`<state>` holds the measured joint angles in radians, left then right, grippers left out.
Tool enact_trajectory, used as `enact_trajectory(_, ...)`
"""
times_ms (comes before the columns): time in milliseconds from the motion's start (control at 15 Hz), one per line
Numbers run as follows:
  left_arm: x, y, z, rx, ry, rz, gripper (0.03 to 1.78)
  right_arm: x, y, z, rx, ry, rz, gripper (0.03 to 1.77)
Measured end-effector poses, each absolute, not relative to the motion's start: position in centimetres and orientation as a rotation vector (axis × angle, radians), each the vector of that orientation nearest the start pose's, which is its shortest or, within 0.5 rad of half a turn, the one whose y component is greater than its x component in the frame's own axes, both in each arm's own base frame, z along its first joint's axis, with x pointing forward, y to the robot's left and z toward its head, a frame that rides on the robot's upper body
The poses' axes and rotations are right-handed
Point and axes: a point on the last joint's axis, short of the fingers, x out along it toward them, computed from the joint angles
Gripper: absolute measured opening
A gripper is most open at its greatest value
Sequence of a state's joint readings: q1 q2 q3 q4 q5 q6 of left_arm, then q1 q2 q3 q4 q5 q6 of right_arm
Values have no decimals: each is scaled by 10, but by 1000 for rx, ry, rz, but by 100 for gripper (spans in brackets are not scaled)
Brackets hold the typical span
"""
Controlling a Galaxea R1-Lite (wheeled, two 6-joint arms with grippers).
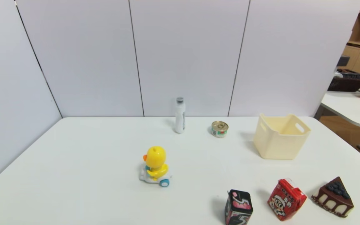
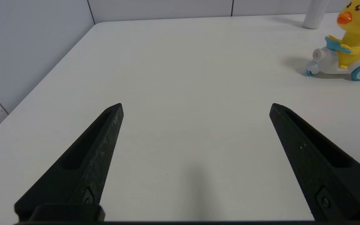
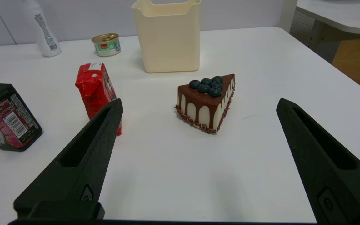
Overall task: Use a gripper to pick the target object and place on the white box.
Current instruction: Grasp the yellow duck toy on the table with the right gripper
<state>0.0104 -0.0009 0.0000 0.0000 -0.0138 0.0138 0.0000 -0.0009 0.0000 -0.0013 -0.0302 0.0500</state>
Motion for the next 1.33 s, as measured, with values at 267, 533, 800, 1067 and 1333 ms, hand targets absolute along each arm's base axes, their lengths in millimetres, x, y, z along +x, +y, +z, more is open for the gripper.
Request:
enact_trajectory(267,-23,-1,75,13,-1,-3,169,-19,-1,84,47,35,-29,170)
enact_trajectory(533,-23,-1,75,13,-1,-3,169,-14,-1,133,17,13,34,170)
enact_trajectory(800,-23,-1,75,13,-1,-3,169,-2,0,192,-25,-45,147,170)
enact_trajectory(1067,-23,-1,75,13,-1,-3,169,25,8,234,-37,-151,329,170)
enact_trajectory(1333,-23,-1,75,13,-1,-3,169,58,16,255,-70,-183,441,170)
